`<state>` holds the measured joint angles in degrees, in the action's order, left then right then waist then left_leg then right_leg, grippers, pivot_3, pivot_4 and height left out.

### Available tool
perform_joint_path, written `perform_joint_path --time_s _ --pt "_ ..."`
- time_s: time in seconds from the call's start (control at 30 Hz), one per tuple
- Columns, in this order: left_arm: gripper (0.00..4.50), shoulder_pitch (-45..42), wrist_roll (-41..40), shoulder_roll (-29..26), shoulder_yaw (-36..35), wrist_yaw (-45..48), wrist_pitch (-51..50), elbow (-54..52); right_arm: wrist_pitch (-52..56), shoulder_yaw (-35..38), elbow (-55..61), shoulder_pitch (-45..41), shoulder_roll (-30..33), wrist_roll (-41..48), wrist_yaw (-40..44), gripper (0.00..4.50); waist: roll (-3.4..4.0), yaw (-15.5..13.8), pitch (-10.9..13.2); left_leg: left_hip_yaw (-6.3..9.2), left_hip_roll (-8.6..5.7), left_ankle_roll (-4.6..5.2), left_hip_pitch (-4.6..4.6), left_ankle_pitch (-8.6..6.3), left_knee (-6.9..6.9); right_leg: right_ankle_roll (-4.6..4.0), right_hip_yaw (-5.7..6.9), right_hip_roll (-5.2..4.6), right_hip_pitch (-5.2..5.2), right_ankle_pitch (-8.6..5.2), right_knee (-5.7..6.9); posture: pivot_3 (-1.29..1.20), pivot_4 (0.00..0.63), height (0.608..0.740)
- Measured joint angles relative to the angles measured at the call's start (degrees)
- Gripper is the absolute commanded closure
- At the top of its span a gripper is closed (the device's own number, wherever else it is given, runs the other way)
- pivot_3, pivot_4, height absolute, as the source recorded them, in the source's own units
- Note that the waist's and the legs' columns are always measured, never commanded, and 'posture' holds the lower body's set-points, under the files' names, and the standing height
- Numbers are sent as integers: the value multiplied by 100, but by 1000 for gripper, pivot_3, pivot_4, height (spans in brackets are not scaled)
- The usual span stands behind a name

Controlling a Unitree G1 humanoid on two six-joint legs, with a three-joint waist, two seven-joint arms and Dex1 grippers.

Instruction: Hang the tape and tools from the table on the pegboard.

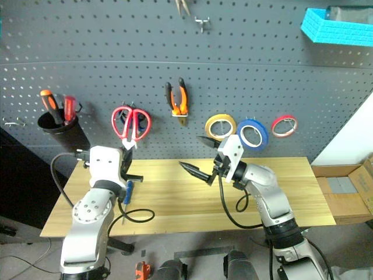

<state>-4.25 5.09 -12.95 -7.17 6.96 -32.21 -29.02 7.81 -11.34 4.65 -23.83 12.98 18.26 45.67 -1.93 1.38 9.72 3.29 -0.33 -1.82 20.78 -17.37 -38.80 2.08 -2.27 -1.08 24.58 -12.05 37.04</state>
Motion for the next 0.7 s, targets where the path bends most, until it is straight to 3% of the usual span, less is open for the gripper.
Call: perform_joint_path --time_s 0.17,0.57,0.7 --pt "4275 -170 -183 52 -13 26 -342 39 0 1 0 19 24 -13 15 0 3 1 -12 1 -1 0 -1 0 -1 0 0 0 0 1 3 24 95 740" --pt "128 -89 -428 110 73 105 -490 281 9 0 19 101 46 -17 47 0 4 12 -33 0 -2 0 -12 0 -2 0 -1 0 -13 1 1 11 114 740" --pt "37 446 -546 361 -17 34 -482 493 -18 -151 49 192 166 -101 196 0 11 37 -35 -1 0 2 -30 -1 2 0 -7 0 -25 0 -2 1 139 740"
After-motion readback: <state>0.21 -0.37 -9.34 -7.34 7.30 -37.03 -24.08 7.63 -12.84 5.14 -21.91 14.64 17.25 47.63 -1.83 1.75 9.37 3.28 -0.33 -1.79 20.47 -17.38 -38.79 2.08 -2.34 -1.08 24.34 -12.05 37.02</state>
